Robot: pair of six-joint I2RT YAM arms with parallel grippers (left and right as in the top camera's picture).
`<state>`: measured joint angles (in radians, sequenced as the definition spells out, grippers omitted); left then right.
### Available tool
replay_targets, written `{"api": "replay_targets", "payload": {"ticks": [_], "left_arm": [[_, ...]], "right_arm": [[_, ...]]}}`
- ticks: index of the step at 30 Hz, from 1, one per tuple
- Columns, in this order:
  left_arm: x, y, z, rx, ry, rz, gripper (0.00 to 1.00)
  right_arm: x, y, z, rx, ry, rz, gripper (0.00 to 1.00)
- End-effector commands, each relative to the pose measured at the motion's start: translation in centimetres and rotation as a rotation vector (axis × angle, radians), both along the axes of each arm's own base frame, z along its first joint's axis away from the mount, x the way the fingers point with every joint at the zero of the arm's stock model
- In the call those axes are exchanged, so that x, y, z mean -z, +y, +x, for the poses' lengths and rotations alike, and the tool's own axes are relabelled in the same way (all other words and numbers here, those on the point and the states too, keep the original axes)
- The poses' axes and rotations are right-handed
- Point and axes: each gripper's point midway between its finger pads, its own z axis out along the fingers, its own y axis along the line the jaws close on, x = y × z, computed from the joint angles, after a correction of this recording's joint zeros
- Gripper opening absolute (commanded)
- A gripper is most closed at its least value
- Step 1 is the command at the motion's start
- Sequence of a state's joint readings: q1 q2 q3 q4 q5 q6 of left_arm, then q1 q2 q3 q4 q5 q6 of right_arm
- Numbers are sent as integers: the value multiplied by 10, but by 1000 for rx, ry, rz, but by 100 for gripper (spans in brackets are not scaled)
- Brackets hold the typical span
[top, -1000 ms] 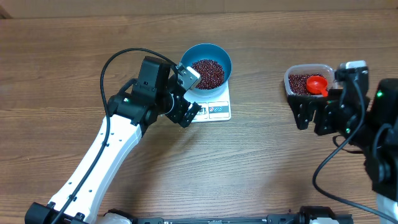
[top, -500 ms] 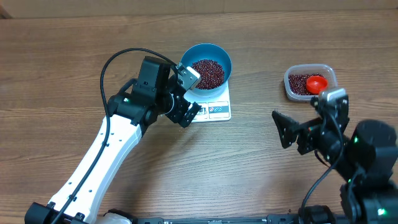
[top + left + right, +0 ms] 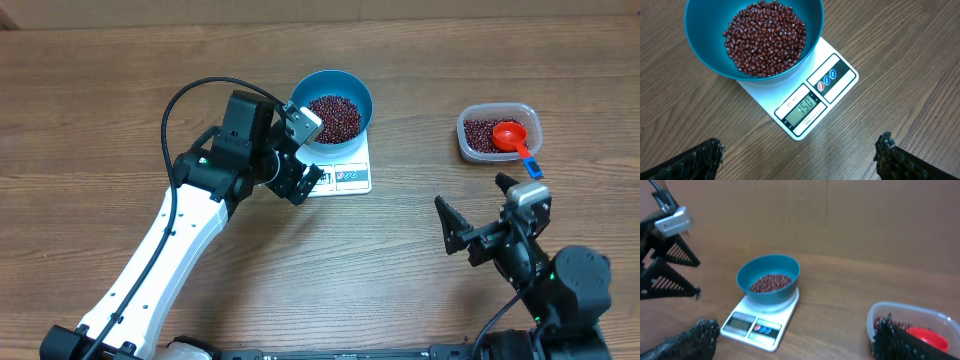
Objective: Scoop item into bowl and weigh 150g on scale
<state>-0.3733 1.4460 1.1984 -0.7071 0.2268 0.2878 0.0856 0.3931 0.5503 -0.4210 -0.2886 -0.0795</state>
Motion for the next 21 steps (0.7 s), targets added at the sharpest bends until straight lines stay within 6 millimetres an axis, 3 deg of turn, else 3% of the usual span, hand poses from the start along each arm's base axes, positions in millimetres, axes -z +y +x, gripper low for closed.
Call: {"api": "replay_targets", "payload": {"ticks": [1, 9, 21], "left_arm": [[-9, -1, 5, 0, -26, -3, 99], [-9, -1, 5, 0, -26, -3, 100], [-9, -1, 5, 0, -26, -3, 100]], "right_arm": [[10, -1, -1, 6, -45, -2, 100], [28, 0, 1, 6, -83, 9, 100], [28, -3, 1, 22, -86, 6, 100]]}}
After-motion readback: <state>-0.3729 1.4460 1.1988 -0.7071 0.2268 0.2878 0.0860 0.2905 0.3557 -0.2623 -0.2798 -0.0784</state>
